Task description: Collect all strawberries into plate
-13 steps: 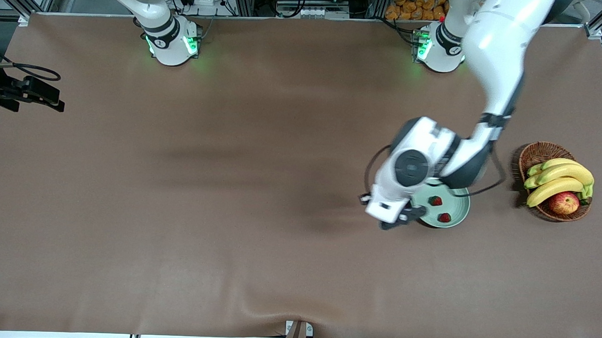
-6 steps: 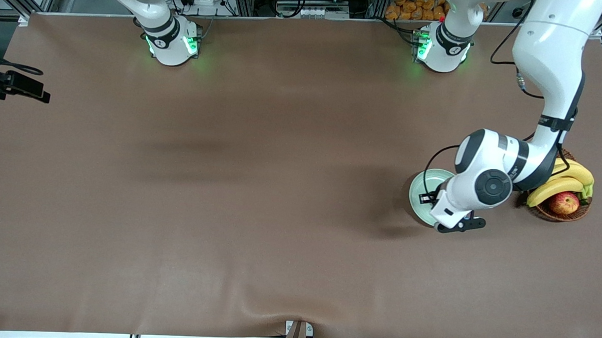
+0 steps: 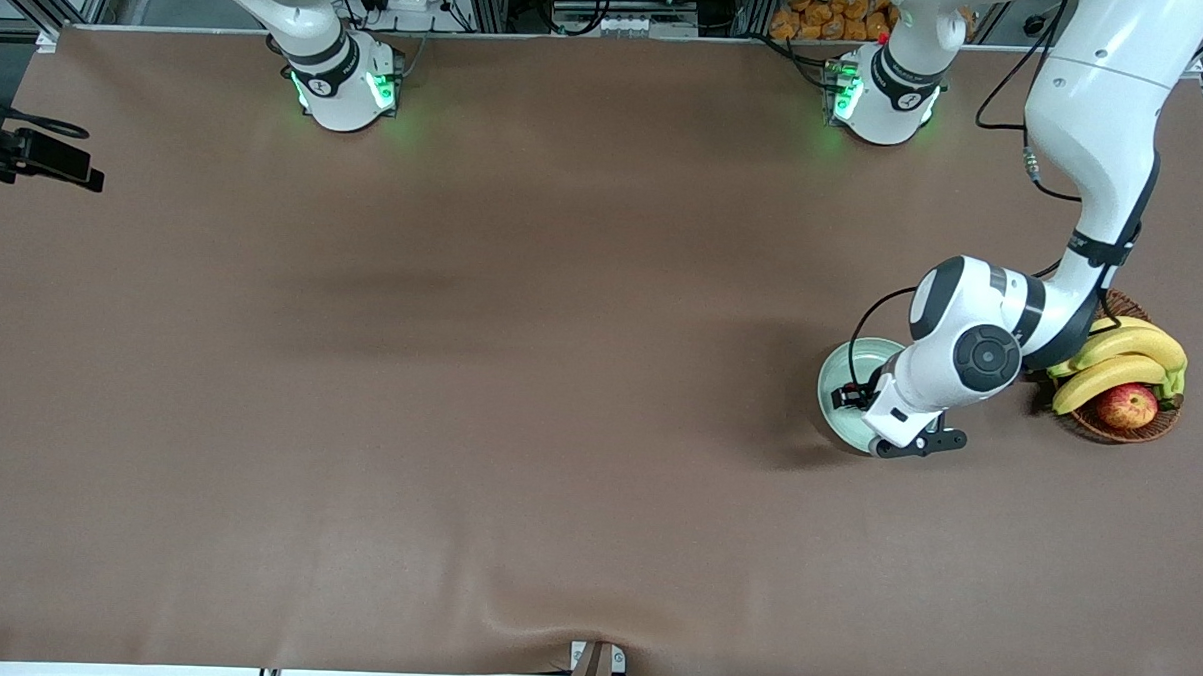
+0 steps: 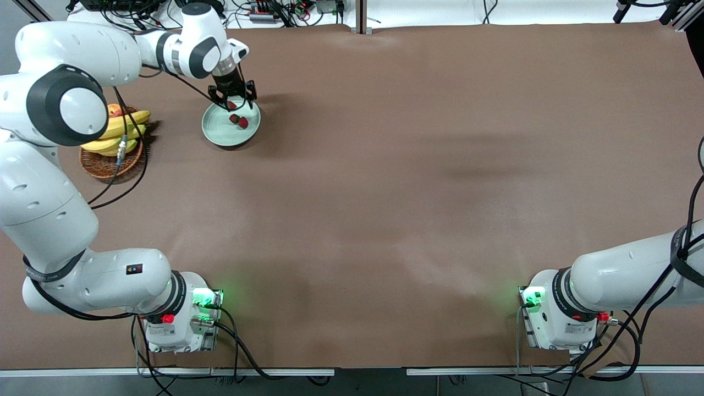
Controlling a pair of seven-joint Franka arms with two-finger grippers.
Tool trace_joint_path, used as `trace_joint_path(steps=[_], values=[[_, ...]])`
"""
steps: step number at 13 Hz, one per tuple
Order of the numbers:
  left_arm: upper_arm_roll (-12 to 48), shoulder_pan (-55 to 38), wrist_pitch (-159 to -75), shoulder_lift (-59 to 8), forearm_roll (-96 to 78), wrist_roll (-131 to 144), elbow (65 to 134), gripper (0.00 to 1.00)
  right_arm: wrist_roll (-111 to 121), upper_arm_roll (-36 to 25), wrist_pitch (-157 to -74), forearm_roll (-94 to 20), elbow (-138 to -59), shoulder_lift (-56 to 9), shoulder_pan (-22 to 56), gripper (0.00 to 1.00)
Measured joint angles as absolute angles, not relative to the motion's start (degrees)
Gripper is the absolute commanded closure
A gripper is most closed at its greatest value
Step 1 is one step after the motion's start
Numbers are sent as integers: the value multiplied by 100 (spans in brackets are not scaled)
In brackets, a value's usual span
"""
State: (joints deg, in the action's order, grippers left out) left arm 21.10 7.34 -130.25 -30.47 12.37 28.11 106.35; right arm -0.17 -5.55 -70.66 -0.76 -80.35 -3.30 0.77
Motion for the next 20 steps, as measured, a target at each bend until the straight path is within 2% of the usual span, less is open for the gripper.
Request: trace_joint_path(steps=[3, 6, 11, 15, 20], values=[[2170, 743, -12604, -2530, 1237, 2817, 10333, 0, -35, -557, -7078, -74, -8022, -313, 77, 0], [2270, 763, -11482, -2063, 1226, 2819, 9612, 0, -37, -561, -7080, -74, -8022, -313, 76, 0], [2379, 766, -9881, -1817, 994, 2823, 8330, 0, -38, -562, -7080, -74, -8025, -318, 76, 0], [2373, 952, -9396, -1183, 971, 2354, 8198, 0, -38, -562, -7081, -74, -8027, -321, 76, 0], [2364, 1283, -9178, -840, 755, 1484, 8191, 0, -38, -561, -7081, -74, -8028, -324, 76, 0]])
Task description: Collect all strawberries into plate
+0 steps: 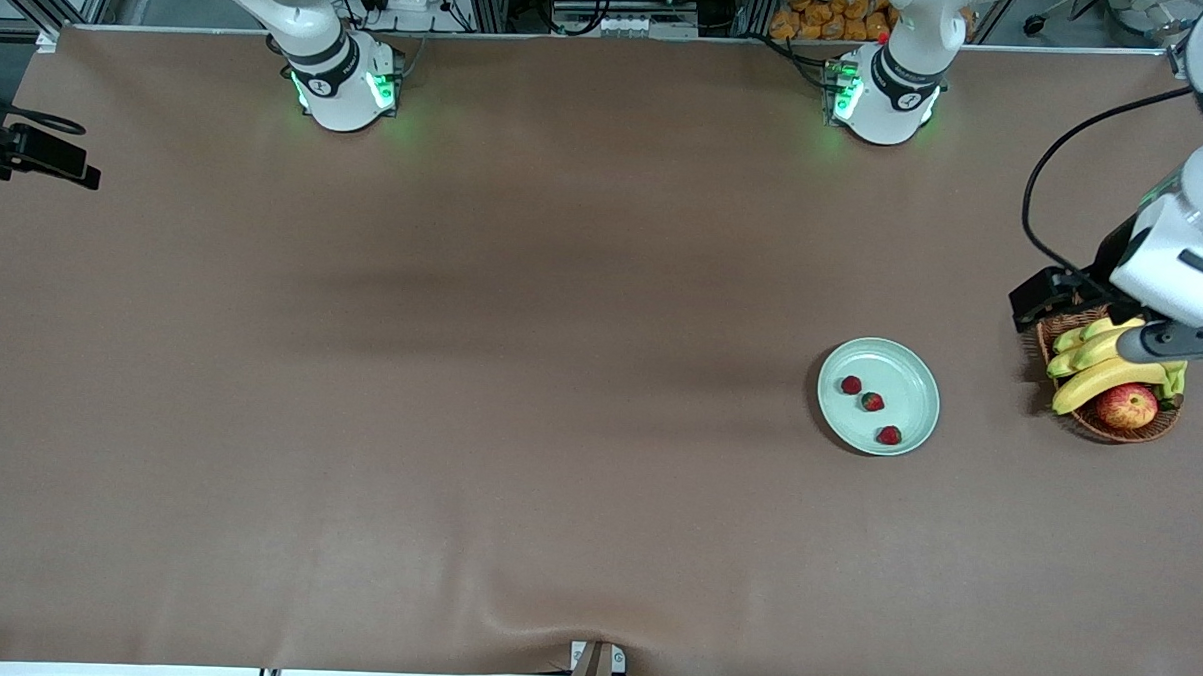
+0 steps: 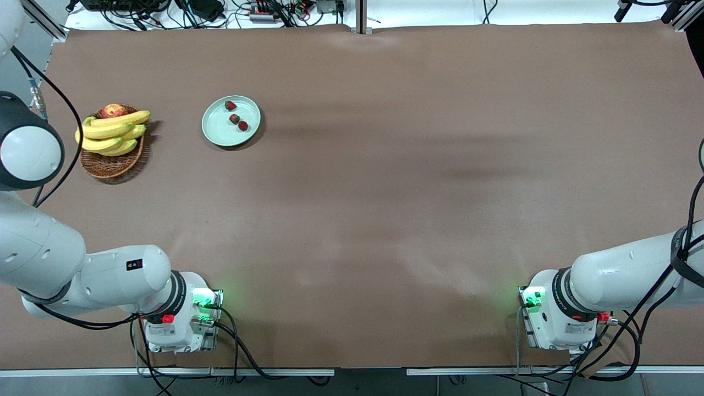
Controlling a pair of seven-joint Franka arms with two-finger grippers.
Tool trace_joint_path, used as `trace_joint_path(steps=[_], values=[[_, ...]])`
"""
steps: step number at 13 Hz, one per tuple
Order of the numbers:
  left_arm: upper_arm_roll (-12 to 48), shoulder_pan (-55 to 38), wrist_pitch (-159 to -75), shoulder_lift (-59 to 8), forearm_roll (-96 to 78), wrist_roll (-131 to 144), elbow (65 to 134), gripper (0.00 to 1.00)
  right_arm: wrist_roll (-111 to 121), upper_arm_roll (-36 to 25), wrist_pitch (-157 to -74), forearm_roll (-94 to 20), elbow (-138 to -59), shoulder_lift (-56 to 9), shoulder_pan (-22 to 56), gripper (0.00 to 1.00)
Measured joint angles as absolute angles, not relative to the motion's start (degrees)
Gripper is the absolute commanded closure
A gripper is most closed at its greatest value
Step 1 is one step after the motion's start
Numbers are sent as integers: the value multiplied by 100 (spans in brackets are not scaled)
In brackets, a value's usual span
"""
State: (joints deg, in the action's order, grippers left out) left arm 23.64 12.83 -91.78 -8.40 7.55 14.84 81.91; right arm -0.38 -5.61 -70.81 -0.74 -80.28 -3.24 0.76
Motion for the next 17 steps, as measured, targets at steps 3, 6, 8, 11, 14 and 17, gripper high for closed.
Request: trace_joint_path(steps=[3, 6, 8, 11, 14, 17], values=[[2377, 1287, -9092, -676, 628, 1464, 8190, 0, -38, -562, -7088, -74, -8028, -324, 76, 0], [2374, 1290, -8954, -564, 497, 1457, 8190, 0, -39, -561, -7113, -73, -8028, -329, 76, 0], [2368, 1311, -8807, -511, 493, 1299, 8190, 0, -43, -561, -7119, -72, -8028, -331, 76, 0], [2215, 1332, -8647, -413, 302, 1154, 8190, 0, -43, -561, -7124, -136, -8028, -331, 75, 0], [1555, 1036, -8528, -291, -13, 732, 8197, 0, -43, -559, -7124, -147, -8026, -331, 75, 0], [781, 303, -8444, -247, -24, 673, 8214, 0, -43, -552, -7126, -148, -8025, -331, 77, 0]])
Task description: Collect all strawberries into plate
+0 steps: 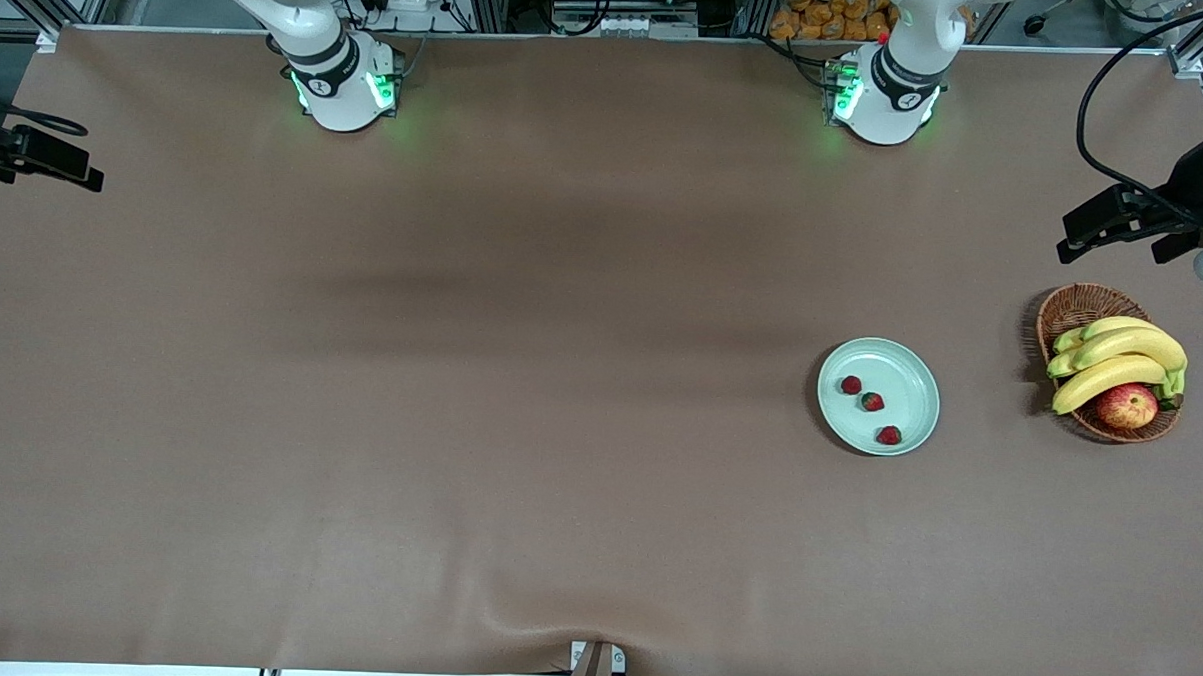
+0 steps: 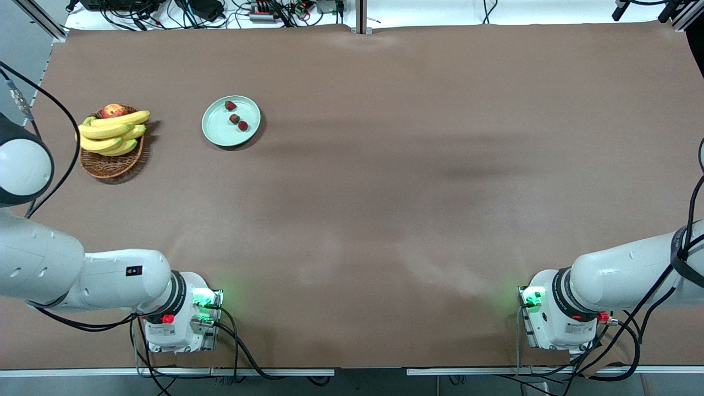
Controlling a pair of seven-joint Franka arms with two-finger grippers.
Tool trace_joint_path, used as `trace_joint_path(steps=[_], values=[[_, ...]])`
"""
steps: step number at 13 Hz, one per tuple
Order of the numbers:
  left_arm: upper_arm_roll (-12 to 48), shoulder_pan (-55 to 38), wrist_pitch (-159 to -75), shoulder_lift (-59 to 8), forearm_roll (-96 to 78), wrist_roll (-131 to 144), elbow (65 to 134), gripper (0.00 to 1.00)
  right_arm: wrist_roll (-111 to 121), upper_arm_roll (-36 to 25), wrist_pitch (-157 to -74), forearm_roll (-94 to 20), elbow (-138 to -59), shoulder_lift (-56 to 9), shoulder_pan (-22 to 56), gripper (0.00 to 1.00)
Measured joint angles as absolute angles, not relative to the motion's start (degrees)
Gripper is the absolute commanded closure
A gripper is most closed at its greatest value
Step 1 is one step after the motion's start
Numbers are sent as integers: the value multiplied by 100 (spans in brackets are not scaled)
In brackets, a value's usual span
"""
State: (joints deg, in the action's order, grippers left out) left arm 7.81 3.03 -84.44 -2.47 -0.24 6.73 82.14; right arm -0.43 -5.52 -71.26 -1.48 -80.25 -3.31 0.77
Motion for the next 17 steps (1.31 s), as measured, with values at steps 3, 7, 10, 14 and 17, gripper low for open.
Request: trace_joint_path(steps=[3, 7, 10, 14, 17], values=[[-104, -540, -8405, -141, -25, 673, 8322, 0, -43, -552, -7128, -148, -8025, -331, 77, 0], [-920, -1349, -8404, 73, -26, 672, 8545, 0, -43, -563, -7128, -148, -8025, -331, 74, 0], [-965, -1367, -8405, 136, -27, 672, 8600, 0, -43, -558, -7129, -148, -8025, -331, 78, 0], [-956, -1384, -8407, 136, -27, 672, 8601, 0, -43, -558, -7111, -148, -8025, -333, 78, 0], [-964, -1383, -8407, 136, -27, 672, 8606, 0, -46, -560, -7034, -148, -8025, -333, 79, 0]])
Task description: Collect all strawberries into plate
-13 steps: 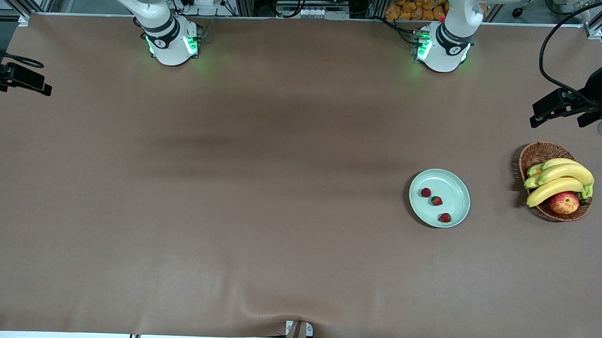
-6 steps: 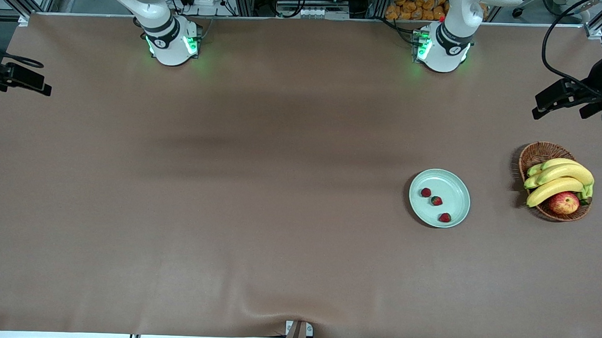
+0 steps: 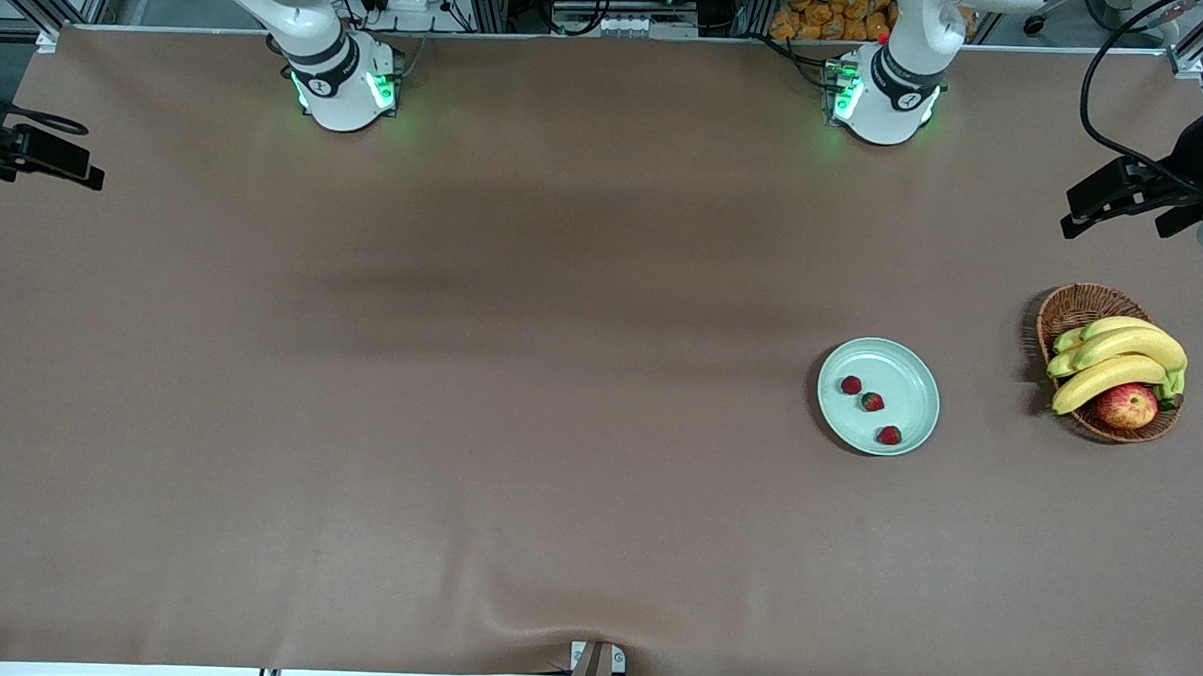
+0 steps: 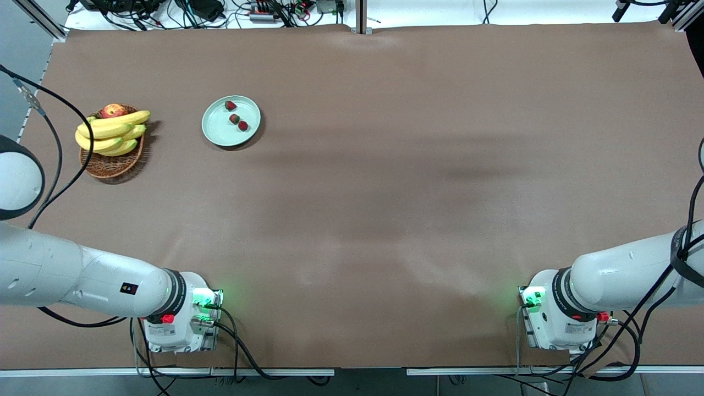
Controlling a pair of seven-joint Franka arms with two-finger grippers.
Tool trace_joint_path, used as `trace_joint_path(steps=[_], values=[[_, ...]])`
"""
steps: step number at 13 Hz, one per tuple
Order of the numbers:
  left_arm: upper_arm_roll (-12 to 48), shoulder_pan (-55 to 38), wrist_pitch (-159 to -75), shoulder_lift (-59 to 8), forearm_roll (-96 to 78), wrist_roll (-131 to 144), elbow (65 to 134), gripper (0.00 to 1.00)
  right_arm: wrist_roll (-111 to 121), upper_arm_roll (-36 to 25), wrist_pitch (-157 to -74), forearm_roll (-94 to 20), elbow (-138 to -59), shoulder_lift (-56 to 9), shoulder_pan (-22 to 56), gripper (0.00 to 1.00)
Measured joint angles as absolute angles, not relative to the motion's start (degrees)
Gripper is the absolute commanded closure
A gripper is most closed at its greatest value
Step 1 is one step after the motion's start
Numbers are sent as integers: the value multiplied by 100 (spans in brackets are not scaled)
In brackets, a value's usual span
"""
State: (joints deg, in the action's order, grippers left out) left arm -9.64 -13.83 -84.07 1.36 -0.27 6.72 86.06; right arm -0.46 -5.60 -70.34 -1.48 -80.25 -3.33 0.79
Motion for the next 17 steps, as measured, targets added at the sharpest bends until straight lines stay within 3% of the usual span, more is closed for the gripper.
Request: trace_joint_path(steps=[17], values=[[-1003, -1374, -8414, 137, -27, 672, 8519, 0, -48, -734, -6899, -150, -8025, -333, 246, 0]])
